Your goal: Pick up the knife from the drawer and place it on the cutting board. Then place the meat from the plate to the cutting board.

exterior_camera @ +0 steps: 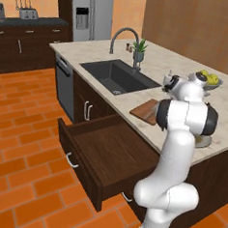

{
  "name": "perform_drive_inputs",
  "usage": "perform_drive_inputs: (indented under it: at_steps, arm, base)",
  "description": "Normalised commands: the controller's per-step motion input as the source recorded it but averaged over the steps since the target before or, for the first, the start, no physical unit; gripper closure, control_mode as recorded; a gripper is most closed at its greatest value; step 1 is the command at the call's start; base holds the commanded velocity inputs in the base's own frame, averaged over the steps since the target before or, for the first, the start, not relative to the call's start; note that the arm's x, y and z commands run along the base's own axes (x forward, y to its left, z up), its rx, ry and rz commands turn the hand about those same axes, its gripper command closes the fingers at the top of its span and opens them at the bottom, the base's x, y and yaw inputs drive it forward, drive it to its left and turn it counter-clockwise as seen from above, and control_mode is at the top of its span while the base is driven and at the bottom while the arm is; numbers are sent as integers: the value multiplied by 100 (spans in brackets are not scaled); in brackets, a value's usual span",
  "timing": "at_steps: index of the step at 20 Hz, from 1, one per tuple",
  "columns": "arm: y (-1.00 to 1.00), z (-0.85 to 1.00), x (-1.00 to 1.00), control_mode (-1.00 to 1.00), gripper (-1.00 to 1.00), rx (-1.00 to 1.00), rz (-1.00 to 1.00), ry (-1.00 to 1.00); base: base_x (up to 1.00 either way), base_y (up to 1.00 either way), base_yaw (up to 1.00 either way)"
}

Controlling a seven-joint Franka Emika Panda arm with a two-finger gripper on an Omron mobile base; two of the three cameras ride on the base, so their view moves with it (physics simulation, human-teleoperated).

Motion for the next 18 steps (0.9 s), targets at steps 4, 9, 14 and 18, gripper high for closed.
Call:
perform_drive_inputs:
  at_steps: [4, 9, 14, 18]
  arm:
    - [-77, 5, -100, -100, -100, 0, -14, -2]
    - [-65, 9, -100, -100, -100, -4, -21, 13]
    - [-8, 0, -49, -100, -100, -6, -32, 51]
    - [14, 14, -21, -100, -100, 5, -18, 28]
  base:
    - [0, 0, 0]
    - [0, 0, 0]
    - [0, 0, 0]
    - [0, 0, 0]
